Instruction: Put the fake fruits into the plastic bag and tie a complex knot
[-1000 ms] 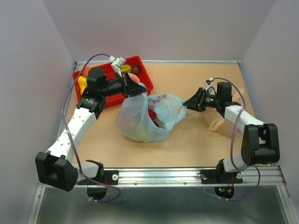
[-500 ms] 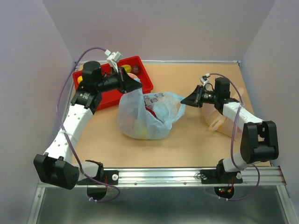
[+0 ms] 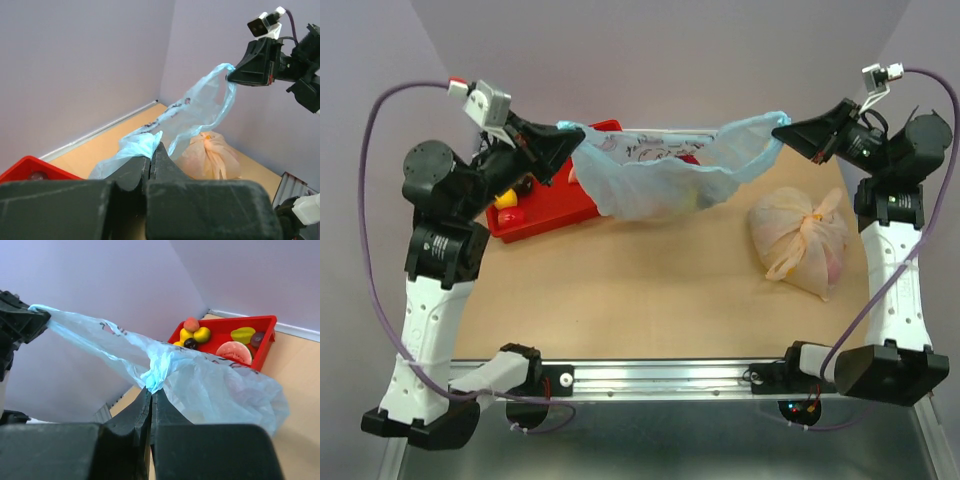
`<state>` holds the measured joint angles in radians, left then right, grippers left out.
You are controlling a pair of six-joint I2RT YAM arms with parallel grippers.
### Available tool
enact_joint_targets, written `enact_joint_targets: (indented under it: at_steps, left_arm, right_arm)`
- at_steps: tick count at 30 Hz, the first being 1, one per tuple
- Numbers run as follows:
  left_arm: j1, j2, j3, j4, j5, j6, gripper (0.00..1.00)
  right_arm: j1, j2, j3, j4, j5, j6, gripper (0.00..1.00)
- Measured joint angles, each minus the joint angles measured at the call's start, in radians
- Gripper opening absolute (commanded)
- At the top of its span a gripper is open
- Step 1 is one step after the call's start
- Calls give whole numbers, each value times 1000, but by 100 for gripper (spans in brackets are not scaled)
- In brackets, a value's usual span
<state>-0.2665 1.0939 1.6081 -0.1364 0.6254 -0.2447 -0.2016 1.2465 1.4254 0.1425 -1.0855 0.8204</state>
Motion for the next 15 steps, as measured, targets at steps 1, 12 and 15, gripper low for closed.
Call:
enact_joint_targets:
  at_steps: [1,12,15]
  left_arm:
    - [0,-31,-59,7,-13,0,0]
    - [0,217,-79,-34,6,-15,0]
    - [5,228,-48,-56,7,13,0]
  right_arm:
    - [4,-16,-23,5,-4,-5,0]
    - [13,106,-111,-77,-3,-20,0]
    - [13,101,-93,-67,-8,-22,1]
